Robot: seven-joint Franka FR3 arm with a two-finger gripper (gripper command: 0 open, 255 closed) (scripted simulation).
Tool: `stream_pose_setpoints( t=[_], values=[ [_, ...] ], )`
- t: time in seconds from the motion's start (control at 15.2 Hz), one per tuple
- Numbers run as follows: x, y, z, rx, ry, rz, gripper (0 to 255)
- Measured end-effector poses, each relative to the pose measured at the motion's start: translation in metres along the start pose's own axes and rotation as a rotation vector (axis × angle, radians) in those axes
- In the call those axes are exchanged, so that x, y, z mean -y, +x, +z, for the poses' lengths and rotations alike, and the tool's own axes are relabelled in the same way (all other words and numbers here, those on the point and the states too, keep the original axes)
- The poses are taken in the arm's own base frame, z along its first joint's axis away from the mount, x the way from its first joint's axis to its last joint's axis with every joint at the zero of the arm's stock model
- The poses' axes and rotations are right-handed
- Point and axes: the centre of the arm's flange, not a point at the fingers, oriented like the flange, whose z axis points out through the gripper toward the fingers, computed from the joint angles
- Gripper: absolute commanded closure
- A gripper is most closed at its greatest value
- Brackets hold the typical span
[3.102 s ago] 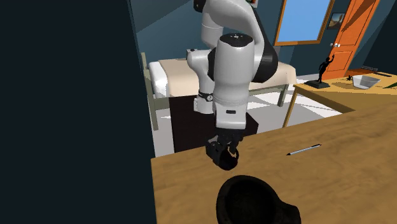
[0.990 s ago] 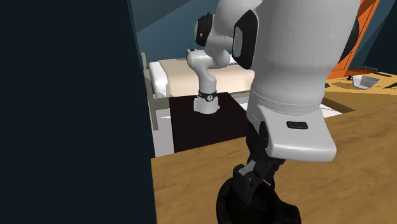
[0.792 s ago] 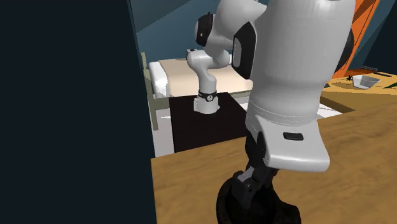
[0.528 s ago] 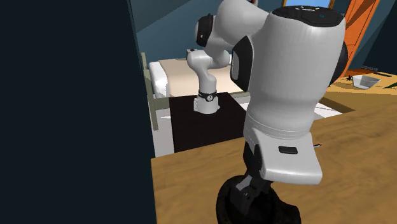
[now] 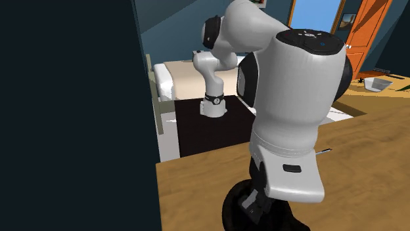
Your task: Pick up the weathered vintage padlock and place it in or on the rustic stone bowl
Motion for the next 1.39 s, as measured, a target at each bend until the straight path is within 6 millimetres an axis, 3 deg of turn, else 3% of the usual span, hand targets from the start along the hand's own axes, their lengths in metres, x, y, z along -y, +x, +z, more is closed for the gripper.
stream_pose_setpoints(
  t=[0.07,0.2,0.4,0.53,0.99,1.39],
  values=[
    [0.0,0.0,-0.001,-0.002,-0.001,0.0,0],
    [-0.005,-0.006,-0.002,-0.016,0.008,-0.039,0],
    [-0.04,-0.036,-0.01,-0.099,0.047,-0.441,0],
    [-0.053,-0.045,-0.009,-0.129,0.053,-0.605,0],
    [-0.053,-0.044,0.023,-0.14,0.055,-0.664,0],
    [-0.053,-0.043,0.026,-0.14,0.055,-0.665,0]
  ],
)
